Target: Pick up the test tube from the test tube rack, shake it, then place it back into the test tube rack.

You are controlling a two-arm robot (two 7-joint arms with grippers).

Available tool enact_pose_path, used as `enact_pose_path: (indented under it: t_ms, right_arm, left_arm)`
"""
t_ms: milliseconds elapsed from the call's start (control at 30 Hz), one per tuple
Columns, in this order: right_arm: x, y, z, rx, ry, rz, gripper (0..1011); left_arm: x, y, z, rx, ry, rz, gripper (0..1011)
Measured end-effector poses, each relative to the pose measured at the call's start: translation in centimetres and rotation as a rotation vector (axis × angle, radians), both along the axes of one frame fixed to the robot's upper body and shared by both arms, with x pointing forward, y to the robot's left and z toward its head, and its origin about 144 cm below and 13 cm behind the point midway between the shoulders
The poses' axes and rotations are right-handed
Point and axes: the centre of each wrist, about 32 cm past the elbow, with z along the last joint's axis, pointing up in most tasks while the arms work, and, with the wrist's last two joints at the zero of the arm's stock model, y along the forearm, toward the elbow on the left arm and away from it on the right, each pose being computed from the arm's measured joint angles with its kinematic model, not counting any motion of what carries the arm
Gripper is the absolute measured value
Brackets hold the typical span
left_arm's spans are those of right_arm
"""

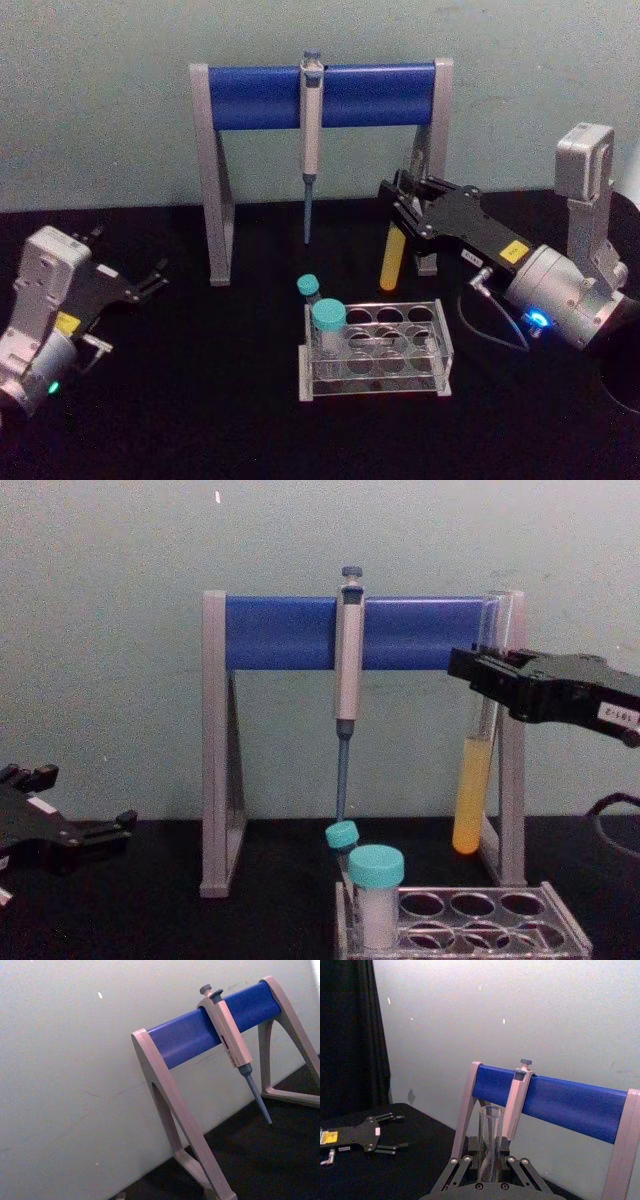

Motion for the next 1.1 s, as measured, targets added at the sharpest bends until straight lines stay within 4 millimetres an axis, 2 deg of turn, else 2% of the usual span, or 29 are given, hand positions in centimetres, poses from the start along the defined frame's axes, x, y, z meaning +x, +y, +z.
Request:
enact_pose_path:
  t_ms: [633, 1100]
  right_arm:
    - [-0.06, -0.11, 0.05, 0.000, 0.004, 0.016, 237]
    - [-0.89, -0.55, -0.06, 0.018, 0.019, 0.123, 237]
  left_arm:
    - [0.00, 0.00, 0.00, 0.000, 0.000, 0.000, 1001]
    - [0.00, 0.00, 0.00, 0.000, 0.000, 0.000, 1001]
